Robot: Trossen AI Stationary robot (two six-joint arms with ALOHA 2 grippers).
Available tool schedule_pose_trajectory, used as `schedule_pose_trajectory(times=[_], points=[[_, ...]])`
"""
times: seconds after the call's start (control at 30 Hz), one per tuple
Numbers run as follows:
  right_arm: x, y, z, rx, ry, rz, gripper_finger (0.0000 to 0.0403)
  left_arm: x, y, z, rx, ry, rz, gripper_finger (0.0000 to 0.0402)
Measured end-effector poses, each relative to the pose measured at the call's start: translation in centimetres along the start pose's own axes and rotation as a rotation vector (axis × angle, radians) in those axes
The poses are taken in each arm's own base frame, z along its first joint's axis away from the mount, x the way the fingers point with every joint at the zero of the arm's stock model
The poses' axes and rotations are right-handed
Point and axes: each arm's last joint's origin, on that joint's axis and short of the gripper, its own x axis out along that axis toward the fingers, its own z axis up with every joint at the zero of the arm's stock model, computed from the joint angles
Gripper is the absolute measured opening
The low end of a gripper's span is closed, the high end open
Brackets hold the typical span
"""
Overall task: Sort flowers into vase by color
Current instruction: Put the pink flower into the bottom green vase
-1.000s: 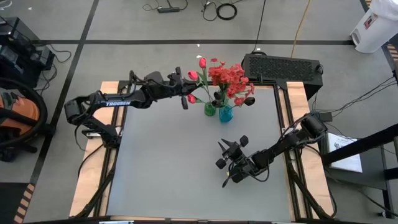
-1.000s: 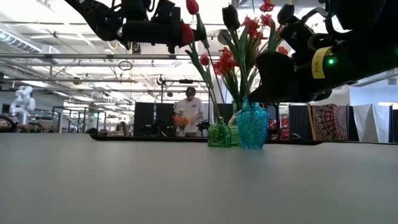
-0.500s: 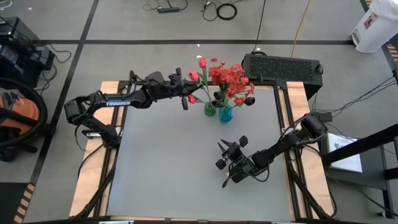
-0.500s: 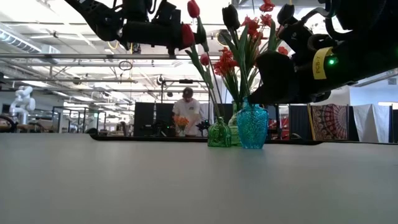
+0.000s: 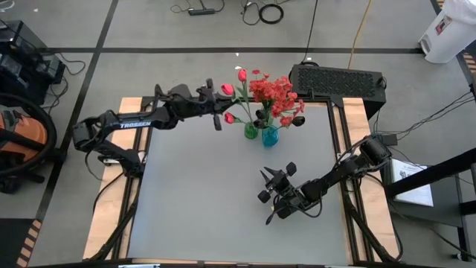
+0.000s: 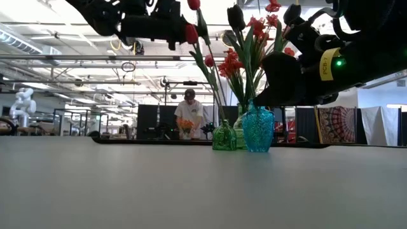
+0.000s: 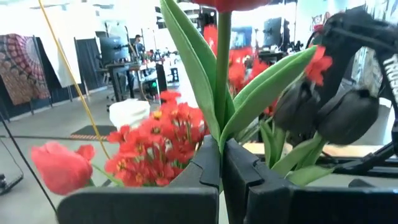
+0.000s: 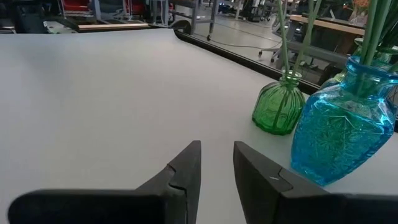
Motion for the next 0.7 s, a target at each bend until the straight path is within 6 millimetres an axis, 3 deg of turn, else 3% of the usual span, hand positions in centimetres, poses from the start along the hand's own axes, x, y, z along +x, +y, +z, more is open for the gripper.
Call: schedule_pose_trajectory(times=[0.7], points=[[0.01,0.00,0.00,0.000,0.000,-0.001,0.0086,-0.30,-0.09,-0.02,-0.010,0.043,-0.004,0.0002]])
